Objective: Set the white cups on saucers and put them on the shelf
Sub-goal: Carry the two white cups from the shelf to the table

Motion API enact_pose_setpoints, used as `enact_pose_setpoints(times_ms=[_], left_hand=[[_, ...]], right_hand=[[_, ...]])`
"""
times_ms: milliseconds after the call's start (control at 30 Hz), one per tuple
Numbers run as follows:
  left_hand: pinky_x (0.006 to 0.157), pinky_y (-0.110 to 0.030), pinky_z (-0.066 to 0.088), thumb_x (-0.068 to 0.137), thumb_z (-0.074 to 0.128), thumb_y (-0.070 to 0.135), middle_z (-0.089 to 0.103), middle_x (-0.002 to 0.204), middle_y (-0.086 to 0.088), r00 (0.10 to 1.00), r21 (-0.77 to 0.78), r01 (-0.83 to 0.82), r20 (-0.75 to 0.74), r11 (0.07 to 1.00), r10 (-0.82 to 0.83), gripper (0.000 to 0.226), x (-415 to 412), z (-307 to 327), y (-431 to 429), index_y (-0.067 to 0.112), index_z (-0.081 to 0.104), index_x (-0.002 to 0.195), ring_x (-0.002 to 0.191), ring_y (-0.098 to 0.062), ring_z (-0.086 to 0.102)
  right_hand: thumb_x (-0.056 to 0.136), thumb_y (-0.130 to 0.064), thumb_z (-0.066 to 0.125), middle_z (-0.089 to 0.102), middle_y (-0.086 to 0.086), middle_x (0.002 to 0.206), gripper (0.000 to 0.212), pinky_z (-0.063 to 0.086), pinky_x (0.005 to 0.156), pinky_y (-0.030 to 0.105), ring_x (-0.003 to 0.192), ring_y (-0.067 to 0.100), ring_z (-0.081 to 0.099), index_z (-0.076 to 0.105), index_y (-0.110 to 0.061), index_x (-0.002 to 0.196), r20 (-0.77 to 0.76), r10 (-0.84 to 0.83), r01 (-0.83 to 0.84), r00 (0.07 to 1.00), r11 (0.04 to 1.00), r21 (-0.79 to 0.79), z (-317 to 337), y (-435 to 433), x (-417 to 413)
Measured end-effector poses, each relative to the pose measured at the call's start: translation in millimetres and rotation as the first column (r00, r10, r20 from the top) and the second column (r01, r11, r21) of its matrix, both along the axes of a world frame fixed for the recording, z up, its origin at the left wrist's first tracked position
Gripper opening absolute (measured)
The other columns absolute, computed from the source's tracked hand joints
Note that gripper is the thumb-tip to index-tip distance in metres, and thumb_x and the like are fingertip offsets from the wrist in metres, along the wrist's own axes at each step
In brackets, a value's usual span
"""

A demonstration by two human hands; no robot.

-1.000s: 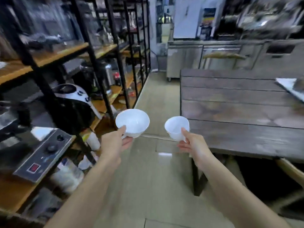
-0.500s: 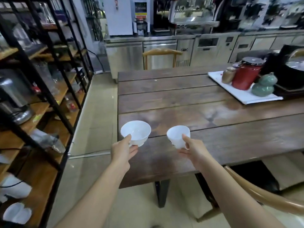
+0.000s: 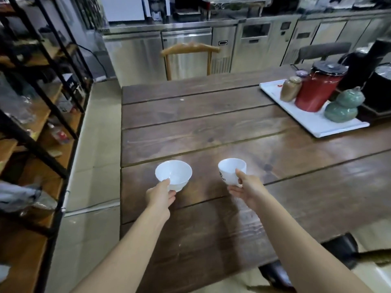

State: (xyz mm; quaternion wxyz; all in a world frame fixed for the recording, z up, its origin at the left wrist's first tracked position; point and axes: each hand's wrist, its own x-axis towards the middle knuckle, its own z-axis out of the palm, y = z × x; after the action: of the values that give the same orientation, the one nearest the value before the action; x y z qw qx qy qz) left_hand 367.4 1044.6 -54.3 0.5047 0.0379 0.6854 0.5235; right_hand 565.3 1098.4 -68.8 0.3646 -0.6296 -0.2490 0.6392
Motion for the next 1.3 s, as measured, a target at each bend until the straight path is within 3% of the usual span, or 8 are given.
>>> enact_pose_setpoints(times_ms=[133, 367, 567, 700, 867, 1033, 1167, 1300], left_hand=[[0.098, -0.040, 0.048, 0.090, 0.056, 0.010, 0.055, 0.109, -0.016, 1.000, -0.022, -0.010, -0.006, 1.000, 0.010, 0.046, -3.8, -6.7, 20.2, -0.004, 0.044, 0.132, 0.110, -0.034, 0.061], [0.099, -0.038, 0.046, 0.091, 0.055, 0.009, 0.056, 0.129, -0.020, 0.999, -0.061, -0.009, 0.033, 0.998, 0.011, 0.044, 1.8, -23.9, 27.4, -0.004, 0.044, 0.132, 0.114, -0.033, 0.060], [0.104, -0.040, 0.044, 0.092, 0.057, 0.015, 0.059, 0.126, -0.019, 0.998, -0.068, -0.020, 0.052, 0.997, 0.023, 0.045, 9.5, -29.9, 21.4, -0.003, 0.044, 0.132, 0.114, -0.030, 0.061], [0.100, -0.041, 0.048, 0.092, 0.058, 0.021, 0.062, 0.118, -0.020, 0.999, -0.089, 0.002, 0.047, 0.996, 0.002, 0.044, 11.0, -35.7, 13.3, -0.001, 0.048, 0.128, 0.106, -0.030, 0.063], [0.088, -0.046, 0.052, 0.089, 0.062, 0.031, 0.061, 0.114, -0.016, 0.997, -0.137, 0.007, 0.078, 0.991, 0.003, 0.023, 13.8, -32.7, 6.8, 0.009, 0.056, 0.087, 0.101, -0.028, 0.063], [0.089, -0.049, 0.051, 0.091, 0.058, 0.032, 0.054, 0.120, -0.018, 0.993, -0.133, 0.075, 0.097, 0.988, -0.062, 0.034, 14.1, -18.0, 1.1, 0.012, 0.048, 0.116, 0.104, -0.031, 0.060], [0.088, -0.047, 0.053, 0.091, 0.057, 0.036, 0.055, 0.128, -0.017, 0.993, -0.208, 0.120, 0.010, 0.971, -0.120, 0.048, 6.3, -1.6, -20.6, 0.010, 0.046, 0.129, 0.103, -0.031, 0.060], [0.085, -0.040, 0.051, 0.092, 0.053, 0.041, 0.056, 0.130, -0.016, 0.969, -0.217, 0.070, -0.216, 0.974, -0.118, 0.052, -3.8, 11.6, -54.0, 0.010, 0.047, 0.133, 0.097, -0.027, 0.060]], right_hand=[[0.097, -0.023, 0.046, 0.049, 0.007, 0.089, 0.041, 0.049, 0.088, 0.038, 0.098, 0.035, 0.059, 0.043, 0.005, 0.126, -0.029, 0.020, -0.020, 0.999, 1.000, 0.018, -7.4, 22.2, 0.2], [0.099, -0.018, 0.042, 0.053, 0.007, 0.089, 0.043, 0.044, 0.097, 0.038, 0.107, 0.034, 0.053, 0.039, 0.008, 0.132, -0.105, 0.029, -0.019, 0.994, 0.995, 0.100, -29.8, 39.1, 4.9], [0.098, -0.024, 0.044, 0.049, 0.021, 0.112, 0.026, 0.051, 0.082, 0.037, 0.110, 0.039, 0.056, 0.051, -0.002, 0.086, -0.118, 0.054, -0.044, 0.992, 0.995, 0.084, -44.3, 39.0, 14.9], [0.093, -0.036, 0.050, 0.057, 0.023, 0.102, 0.033, 0.055, 0.073, 0.041, 0.088, 0.035, 0.063, 0.053, -0.004, 0.088, 0.059, 0.161, -0.164, 0.985, 0.985, 0.050, -45.4, 34.6, 25.9], [0.093, -0.046, 0.046, 0.062, 0.019, 0.092, 0.040, 0.050, 0.048, 0.029, 0.063, 0.024, 0.062, 0.052, -0.007, 0.100, 0.234, 0.267, -0.276, 0.935, 0.961, 0.007, -44.1, 36.5, 33.7], [0.090, -0.050, 0.047, 0.063, 0.016, 0.085, 0.048, 0.042, 0.043, 0.023, 0.051, 0.020, 0.055, 0.050, -0.008, 0.112, 0.340, 0.318, -0.329, 0.885, 0.944, -0.026, -33.4, 45.0, 52.3], [0.080, -0.055, 0.046, 0.066, 0.016, 0.105, 0.052, 0.055, 0.067, 0.042, 0.081, 0.032, 0.064, 0.051, -0.009, 0.104, 0.609, 0.327, -0.442, 0.723, 0.896, 0.043, -16.1, 46.2, 64.9], [0.085, -0.053, 0.048, 0.060, 0.015, 0.125, 0.057, 0.045, 0.092, 0.046, 0.114, 0.037, 0.054, 0.046, -0.011, 0.124, 0.795, 0.293, -0.629, 0.531, 0.765, 0.138, 19.3, 32.4, 50.2]])
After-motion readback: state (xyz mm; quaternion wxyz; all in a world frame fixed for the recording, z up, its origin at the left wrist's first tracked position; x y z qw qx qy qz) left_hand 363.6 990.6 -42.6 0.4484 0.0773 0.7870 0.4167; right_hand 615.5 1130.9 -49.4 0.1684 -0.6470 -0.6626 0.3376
